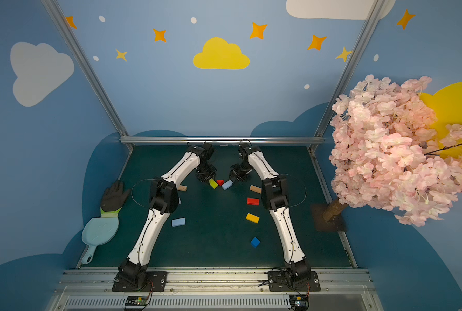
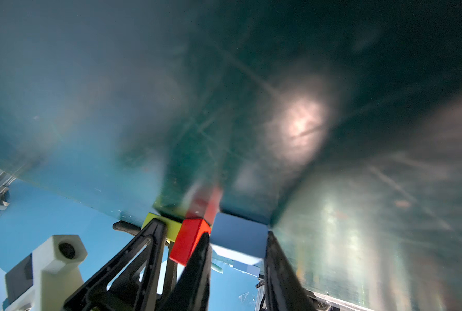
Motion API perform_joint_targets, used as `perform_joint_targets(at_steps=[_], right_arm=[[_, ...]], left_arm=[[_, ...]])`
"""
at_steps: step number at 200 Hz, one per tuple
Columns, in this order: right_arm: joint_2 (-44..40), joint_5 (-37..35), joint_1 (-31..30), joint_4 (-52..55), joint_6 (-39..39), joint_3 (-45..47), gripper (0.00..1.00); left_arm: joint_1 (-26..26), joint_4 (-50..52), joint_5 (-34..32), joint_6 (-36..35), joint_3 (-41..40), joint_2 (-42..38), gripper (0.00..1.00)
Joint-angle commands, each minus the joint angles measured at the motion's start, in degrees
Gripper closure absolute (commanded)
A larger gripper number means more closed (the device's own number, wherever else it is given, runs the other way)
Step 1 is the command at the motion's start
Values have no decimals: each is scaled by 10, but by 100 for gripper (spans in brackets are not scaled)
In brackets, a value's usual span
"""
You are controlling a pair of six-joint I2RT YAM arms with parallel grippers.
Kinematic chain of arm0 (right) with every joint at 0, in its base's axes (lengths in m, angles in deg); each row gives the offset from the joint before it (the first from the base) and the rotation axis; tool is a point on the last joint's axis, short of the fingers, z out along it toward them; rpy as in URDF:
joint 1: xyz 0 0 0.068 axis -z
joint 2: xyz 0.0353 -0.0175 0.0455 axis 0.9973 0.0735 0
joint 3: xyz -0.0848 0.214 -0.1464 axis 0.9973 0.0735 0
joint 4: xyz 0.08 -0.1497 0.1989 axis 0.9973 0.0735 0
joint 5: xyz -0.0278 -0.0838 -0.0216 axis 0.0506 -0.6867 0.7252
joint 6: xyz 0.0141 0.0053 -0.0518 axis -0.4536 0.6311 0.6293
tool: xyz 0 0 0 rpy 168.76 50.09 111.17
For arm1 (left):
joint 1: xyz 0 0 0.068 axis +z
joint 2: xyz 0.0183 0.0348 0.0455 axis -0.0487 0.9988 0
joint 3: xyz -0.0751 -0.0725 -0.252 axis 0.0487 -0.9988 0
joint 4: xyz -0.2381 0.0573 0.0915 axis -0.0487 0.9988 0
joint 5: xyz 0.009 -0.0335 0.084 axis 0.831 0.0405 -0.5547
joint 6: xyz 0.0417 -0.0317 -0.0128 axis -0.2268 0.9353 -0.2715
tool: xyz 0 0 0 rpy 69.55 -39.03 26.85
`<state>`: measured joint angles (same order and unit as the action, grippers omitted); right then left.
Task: Assemble a heart with building blocks
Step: Assemble the building block at the center of the board.
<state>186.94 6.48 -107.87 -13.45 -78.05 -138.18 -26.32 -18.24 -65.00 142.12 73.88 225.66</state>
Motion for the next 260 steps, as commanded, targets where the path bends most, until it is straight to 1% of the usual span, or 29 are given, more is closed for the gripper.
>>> perform_joint_targets(at_steps=[1, 26, 79, 246, 260], right_arm=[[12, -41, 2, -25, -4, 11, 77], [10, -42, 2, -27, -6, 11, 77], [7, -42, 3, -30, -4, 12, 76], [-9, -50, 11, -48, -4, 30, 77], [-9, -49, 11, -52, -6, 30, 77]], left_arm=[[-3, 3, 6, 3, 4, 25, 85], [-2, 6, 4, 2, 4, 25, 85], [-3, 6, 8, 6, 7, 29, 81], [-8, 4, 16, 15, 19, 38, 80], [-8, 5, 17, 12, 20, 38, 79]])
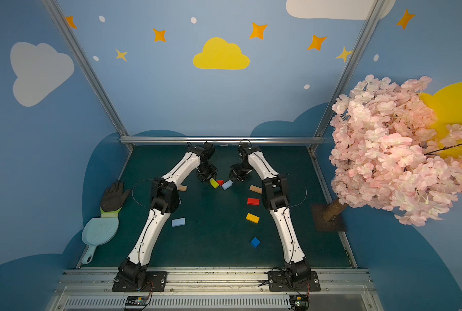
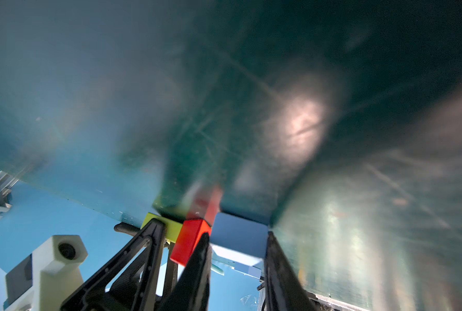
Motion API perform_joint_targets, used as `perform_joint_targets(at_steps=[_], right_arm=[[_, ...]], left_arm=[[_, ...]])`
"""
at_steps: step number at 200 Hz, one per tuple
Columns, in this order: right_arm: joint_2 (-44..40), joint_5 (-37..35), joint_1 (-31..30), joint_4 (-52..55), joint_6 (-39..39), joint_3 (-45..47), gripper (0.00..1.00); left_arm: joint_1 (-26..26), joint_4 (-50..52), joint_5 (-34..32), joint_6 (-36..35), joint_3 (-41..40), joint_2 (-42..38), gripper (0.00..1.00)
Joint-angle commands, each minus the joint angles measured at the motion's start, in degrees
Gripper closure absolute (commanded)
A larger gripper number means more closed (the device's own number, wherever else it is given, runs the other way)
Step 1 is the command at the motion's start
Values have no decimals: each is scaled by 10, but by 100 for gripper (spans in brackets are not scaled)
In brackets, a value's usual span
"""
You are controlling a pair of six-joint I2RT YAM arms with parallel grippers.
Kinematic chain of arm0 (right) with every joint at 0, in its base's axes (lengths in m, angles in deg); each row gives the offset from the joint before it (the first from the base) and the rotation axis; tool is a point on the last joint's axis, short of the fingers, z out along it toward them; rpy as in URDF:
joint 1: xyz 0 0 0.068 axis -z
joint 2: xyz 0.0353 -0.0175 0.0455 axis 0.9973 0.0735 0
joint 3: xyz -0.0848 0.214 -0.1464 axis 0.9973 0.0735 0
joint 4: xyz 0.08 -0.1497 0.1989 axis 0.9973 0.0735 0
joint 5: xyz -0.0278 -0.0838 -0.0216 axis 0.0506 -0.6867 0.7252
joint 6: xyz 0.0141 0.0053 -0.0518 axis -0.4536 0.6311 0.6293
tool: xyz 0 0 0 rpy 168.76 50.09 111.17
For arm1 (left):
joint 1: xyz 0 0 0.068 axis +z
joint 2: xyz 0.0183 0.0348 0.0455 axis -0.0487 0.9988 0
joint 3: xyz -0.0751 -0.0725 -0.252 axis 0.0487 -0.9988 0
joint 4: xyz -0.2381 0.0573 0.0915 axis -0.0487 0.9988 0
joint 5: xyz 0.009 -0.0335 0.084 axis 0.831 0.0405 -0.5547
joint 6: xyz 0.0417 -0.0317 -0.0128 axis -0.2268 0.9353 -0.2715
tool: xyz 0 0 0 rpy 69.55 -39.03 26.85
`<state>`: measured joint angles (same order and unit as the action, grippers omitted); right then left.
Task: Assemble a heart with building blocks
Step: Assemble the building block at the center of the board.
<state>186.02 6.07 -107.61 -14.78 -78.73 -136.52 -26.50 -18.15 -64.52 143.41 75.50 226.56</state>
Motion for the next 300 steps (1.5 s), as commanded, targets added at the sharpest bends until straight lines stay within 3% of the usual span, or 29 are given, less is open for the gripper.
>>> perform_joint_targets(at_steps=[1, 23, 49, 69, 146, 300], right_arm=[[0, -45, 8, -39, 0, 13, 77], [0, -45, 8, -44, -2, 13, 77], [0, -44, 8, -45, -2, 13, 77], [0, -45, 9, -45, -1, 15, 77], [2, -37, 1, -44, 12, 25, 76], [0, -33, -10, -38, 22, 34, 76]], left_arm=[[-6, 4, 12, -1, 4, 29, 78], [-7, 4, 15, -6, 4, 30, 72], [-6, 5, 17, -9, 4, 31, 54], [-5, 4, 16, -9, 4, 31, 49], [-1, 9, 4, -12, 2, 25, 42], [5, 12, 2, -20, 0, 22, 41]])
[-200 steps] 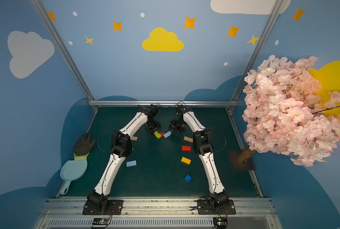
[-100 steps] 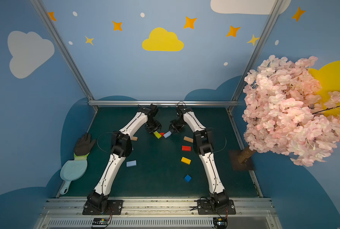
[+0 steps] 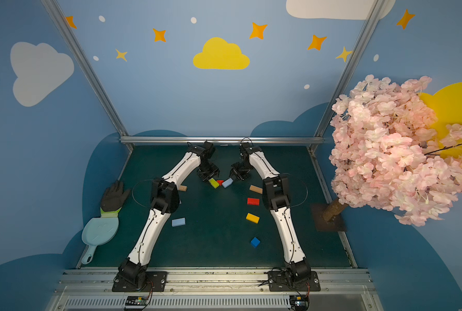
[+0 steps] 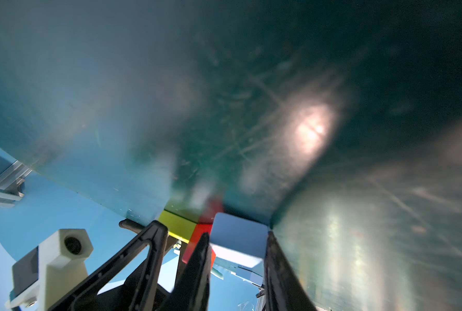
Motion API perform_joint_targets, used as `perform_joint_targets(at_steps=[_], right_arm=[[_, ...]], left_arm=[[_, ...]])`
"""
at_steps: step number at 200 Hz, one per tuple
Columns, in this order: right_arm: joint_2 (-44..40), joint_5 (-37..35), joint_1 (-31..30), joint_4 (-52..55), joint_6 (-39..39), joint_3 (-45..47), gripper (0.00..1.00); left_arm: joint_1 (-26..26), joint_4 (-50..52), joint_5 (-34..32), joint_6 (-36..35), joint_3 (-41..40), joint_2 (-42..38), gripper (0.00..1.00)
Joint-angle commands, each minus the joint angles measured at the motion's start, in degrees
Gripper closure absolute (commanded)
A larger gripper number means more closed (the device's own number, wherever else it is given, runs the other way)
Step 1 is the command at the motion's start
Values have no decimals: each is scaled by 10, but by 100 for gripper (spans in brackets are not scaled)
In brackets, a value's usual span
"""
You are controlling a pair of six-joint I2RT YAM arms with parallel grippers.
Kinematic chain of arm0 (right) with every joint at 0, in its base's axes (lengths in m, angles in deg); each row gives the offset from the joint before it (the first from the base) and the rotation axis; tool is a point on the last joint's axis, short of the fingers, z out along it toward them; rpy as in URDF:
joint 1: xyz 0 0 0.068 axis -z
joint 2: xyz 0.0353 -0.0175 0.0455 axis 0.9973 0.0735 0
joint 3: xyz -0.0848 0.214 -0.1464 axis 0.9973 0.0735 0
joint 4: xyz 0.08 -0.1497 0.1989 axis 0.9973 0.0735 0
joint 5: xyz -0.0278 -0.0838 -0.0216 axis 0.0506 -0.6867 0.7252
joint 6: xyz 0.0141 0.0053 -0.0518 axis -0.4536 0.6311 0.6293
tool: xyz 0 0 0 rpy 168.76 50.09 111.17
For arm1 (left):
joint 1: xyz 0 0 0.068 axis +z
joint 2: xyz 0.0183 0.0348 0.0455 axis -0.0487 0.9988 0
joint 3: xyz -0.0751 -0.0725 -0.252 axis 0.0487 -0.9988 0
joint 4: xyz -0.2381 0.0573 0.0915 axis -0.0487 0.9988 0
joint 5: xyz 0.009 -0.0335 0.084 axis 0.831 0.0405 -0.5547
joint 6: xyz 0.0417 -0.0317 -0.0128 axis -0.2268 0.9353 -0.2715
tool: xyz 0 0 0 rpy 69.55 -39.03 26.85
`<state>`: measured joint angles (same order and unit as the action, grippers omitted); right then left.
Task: Assemble a heart with building blocks
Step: Assemble the building block at the center of the board.
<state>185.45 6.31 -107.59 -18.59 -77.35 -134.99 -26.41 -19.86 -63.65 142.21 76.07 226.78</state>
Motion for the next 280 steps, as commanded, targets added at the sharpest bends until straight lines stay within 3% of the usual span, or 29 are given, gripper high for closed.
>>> perform_joint_targets(at_steps=[1, 206, 280], right_arm=[[6, -36, -10, 0, 9, 18, 76], [13, -27, -24, -2, 8, 16, 73], [15, -20, -26, -1, 9, 17, 47]], left_arm=[[3, 29, -7, -8, -5, 20, 41], [7, 30, -7, -21, -20, 14, 40], [7, 30, -7, -21, -22, 13, 39]])
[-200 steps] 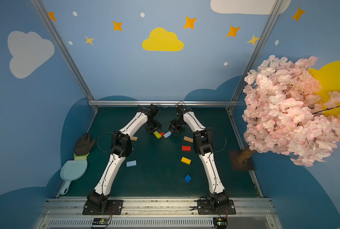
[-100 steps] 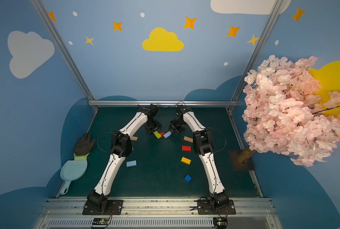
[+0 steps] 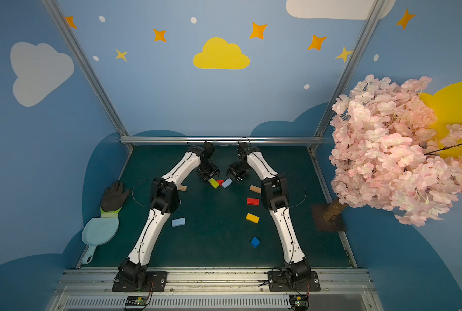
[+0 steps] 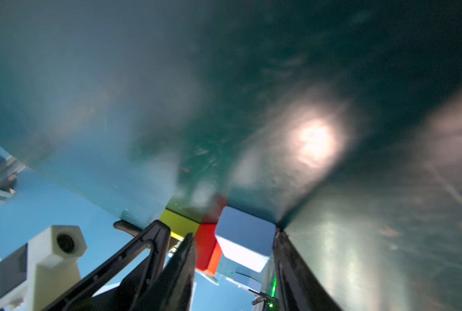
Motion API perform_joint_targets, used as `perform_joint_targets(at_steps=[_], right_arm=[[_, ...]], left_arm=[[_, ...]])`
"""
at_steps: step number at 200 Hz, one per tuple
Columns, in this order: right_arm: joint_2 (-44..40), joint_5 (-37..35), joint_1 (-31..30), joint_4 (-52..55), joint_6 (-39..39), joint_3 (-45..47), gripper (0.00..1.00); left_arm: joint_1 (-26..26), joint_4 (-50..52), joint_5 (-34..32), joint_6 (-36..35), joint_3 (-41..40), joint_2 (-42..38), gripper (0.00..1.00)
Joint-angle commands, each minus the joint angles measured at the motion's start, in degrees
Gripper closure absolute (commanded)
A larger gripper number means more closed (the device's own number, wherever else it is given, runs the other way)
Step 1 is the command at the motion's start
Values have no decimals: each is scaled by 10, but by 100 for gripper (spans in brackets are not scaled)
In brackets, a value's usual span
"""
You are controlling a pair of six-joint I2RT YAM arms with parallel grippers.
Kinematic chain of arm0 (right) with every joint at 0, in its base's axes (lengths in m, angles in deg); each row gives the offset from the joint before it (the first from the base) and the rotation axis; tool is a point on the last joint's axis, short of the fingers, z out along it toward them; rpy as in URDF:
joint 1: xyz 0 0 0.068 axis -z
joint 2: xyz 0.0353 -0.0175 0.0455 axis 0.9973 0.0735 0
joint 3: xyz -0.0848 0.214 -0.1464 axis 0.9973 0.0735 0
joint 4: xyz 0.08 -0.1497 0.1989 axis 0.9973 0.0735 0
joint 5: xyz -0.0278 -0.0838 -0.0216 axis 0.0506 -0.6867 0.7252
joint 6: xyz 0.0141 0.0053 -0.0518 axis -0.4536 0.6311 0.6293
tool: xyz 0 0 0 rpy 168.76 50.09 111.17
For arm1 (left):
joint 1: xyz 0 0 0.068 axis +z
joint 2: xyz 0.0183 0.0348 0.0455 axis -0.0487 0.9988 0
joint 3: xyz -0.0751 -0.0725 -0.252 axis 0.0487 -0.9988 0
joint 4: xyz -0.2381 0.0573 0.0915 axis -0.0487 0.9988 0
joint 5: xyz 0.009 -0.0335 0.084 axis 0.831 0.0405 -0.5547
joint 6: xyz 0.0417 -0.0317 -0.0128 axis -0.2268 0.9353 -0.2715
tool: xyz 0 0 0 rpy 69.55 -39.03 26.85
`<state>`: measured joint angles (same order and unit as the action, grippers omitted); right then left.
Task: Assemble a heart with building blocks
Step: Assemble the building block at the center of the board, then pick up the building block from the center of the board.
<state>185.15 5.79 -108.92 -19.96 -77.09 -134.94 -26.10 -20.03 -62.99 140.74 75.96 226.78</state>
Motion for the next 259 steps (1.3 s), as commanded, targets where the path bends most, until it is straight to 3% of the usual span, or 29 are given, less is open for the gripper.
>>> perform_joint_targets(at_steps=[1, 34, 66, 79, 130, 157, 176, 189, 209, 228, 243, 259], right_arm=[[17, -15, -13, 13, 6, 16, 47], [8, -25, -7, 15, 5, 25, 41], [-14, -34, 10, 9, 17, 44, 21], [-25, -34, 18, -1, 23, 58, 17], [-116, -60, 42, -23, 79, 113, 16], [-185, -75, 54, -32, 141, 131, 16], [-234, -87, 67, -39, 226, 148, 17], [-271, -119, 73, -53, 344, 179, 17], [-340, -176, 70, -107, 588, 291, 19], [-379, -247, 67, -120, 782, 385, 23], [-387, -317, 70, -123, 885, 433, 25], [-391, -316, 85, -128, 924, 463, 28]], left_arm=[[4, 32, -14, -6, -21, 13, 39], [5, 32, -15, -7, -26, 8, 37], [9, 30, -25, -14, -47, -7, 28], [11, 30, -32, -22, -50, -14, 25], [26, 13, -87, -68, -50, -72, 10], [43, -24, -123, -154, -55, -135, 8], [62, -80, -100, -281, -83, -180, 10], [85, -74, -89, -344, -117, -204, 11], [132, -13, -68, -306, -171, -231, 15], [144, -13, -76, -247, -260, -267, 19], [142, -42, -79, -198, -332, -294, 23], [140, -62, -80, -153, -370, -301, 24]])
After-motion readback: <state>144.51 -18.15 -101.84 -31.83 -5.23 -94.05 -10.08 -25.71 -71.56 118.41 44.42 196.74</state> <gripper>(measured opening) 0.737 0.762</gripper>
